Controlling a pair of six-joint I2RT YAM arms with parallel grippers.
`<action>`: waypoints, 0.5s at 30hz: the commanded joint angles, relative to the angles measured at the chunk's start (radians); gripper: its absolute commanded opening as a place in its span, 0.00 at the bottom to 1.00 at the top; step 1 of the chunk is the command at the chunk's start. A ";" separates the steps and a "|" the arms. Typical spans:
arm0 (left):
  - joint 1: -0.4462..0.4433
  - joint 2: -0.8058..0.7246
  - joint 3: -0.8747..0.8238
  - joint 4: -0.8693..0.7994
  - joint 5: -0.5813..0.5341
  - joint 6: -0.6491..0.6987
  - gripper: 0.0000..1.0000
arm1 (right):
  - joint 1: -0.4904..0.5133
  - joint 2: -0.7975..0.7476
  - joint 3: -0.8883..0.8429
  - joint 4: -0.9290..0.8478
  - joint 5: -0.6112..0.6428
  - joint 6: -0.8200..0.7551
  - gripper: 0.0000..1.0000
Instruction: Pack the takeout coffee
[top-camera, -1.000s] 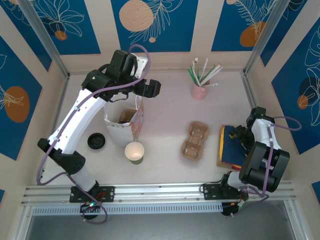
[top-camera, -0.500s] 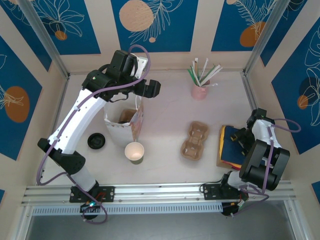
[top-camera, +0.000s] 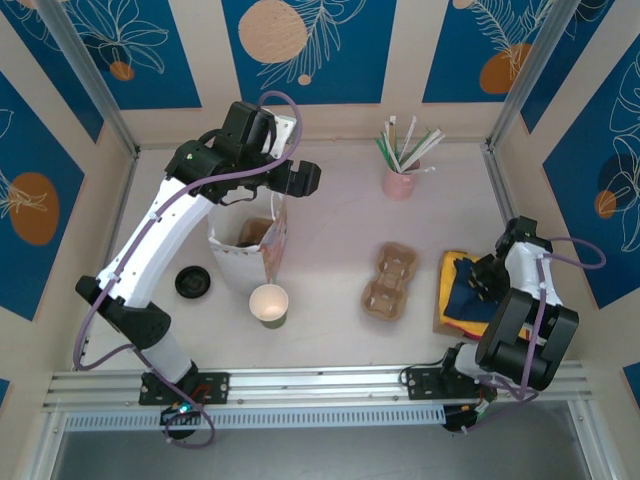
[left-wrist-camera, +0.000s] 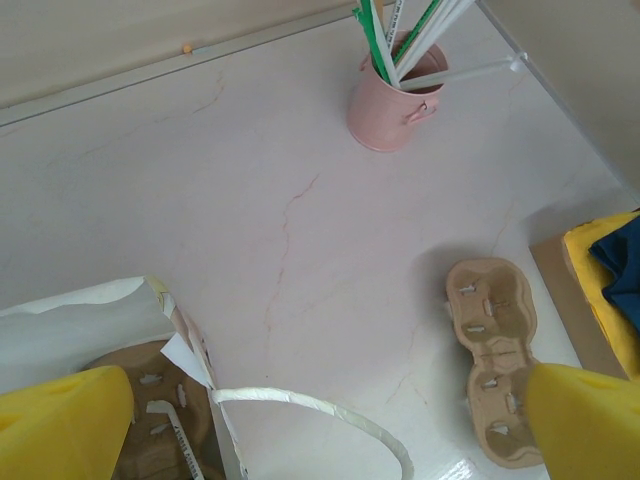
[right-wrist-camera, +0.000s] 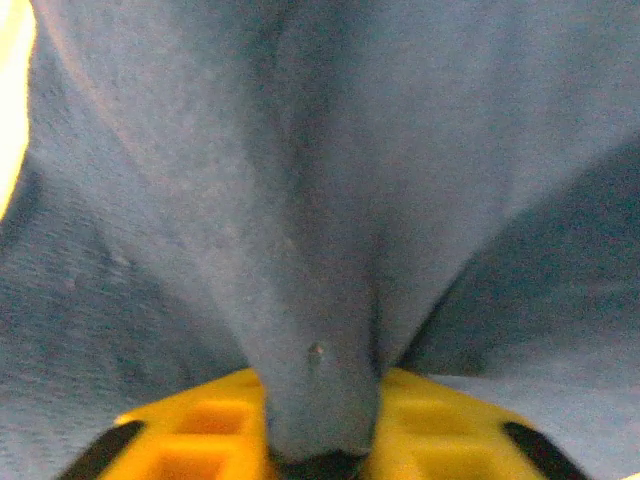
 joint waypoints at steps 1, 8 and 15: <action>-0.001 -0.024 0.001 -0.010 -0.023 0.022 1.00 | -0.007 -0.035 0.008 -0.037 -0.020 0.011 0.11; 0.000 -0.020 0.009 -0.008 -0.032 0.018 1.00 | -0.009 -0.095 0.043 -0.081 -0.035 0.020 0.00; 0.005 -0.022 0.010 0.004 -0.053 0.003 1.00 | -0.003 -0.201 0.099 -0.108 -0.111 0.044 0.00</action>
